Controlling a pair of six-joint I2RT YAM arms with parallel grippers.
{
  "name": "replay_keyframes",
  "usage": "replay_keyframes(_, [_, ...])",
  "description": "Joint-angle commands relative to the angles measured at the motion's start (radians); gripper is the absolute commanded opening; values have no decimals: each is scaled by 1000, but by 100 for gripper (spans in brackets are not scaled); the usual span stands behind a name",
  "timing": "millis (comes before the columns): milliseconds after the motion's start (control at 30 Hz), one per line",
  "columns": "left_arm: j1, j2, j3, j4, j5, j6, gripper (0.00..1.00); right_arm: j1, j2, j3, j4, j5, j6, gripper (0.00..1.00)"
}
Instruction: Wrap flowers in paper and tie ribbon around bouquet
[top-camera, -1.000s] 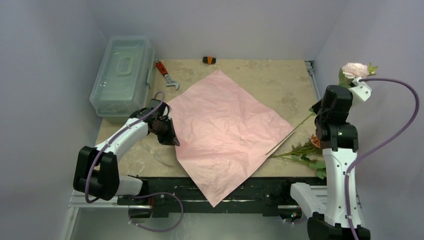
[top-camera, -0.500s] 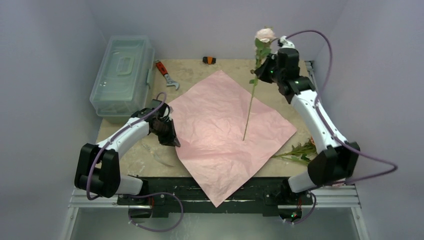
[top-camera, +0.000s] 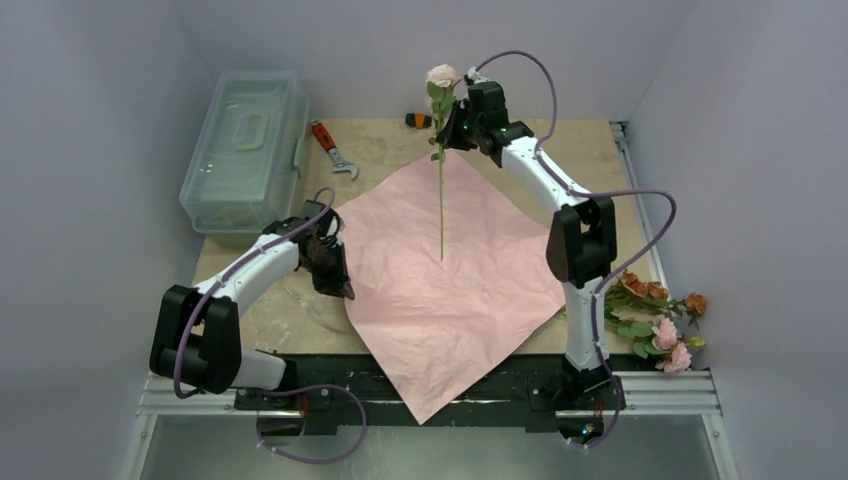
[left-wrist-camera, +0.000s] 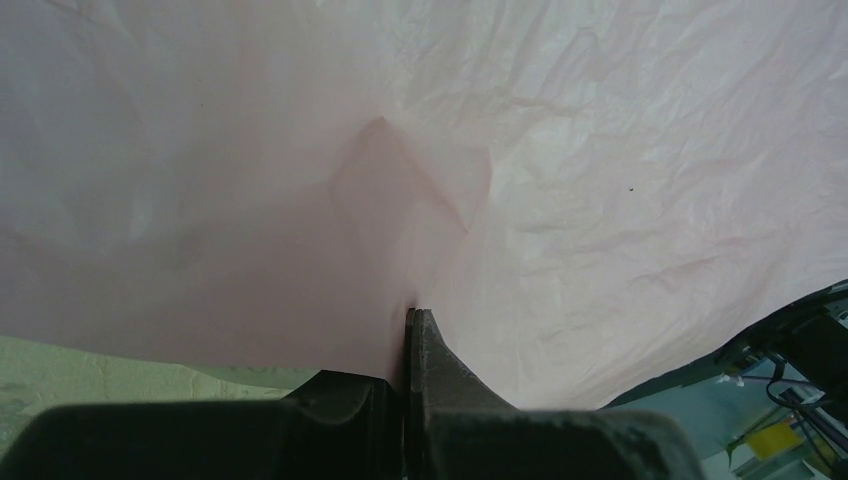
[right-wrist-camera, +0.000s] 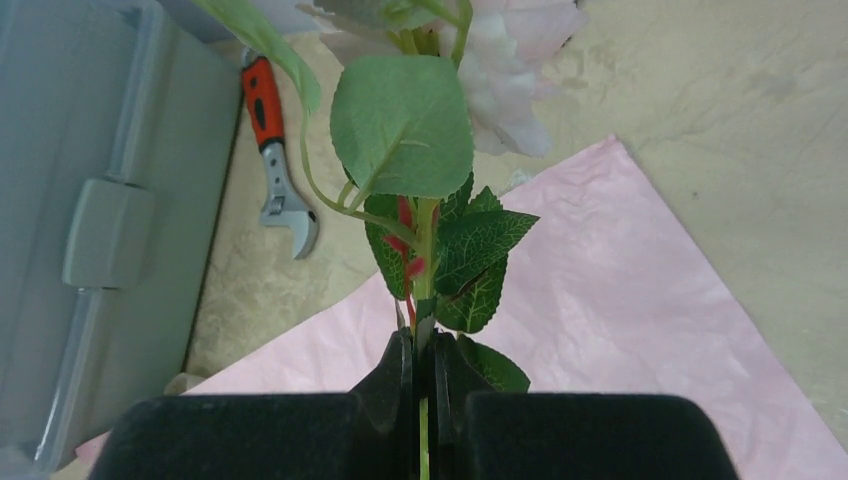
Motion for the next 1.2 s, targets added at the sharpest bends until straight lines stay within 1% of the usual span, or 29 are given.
replay_keyframes(0, [-4,-27,4,-16,-28,10,0,15,84,131,10,-17,49,0])
replay_keyframes(167, [-4,-17,2,-8,-47,-4,0,17,195,224,-2,42,82,0])
replay_keyframes(367, [-4,18,2,-7,-58,-10,0,17,307,332,-22,54,73,0])
replay_keyframes(667, [-4,31,2,-14,-82,-17,0,13,338,303,-32,181,61,0])
replay_keyframes(800, [-4,31,5,-20,-91,-18,0,10,369,329,-50,245,66,0])
replay_keyframes(933, [-4,27,6,-24,-95,-18,0,7,406,361,-61,266,84,0])
replay_keyframes(1033, [-4,30,7,-25,-96,-17,0,3,423,365,-59,261,105,6])
replay_keyframes(1167, [-4,30,7,-24,-100,-21,0,-3,443,368,-61,262,125,9])
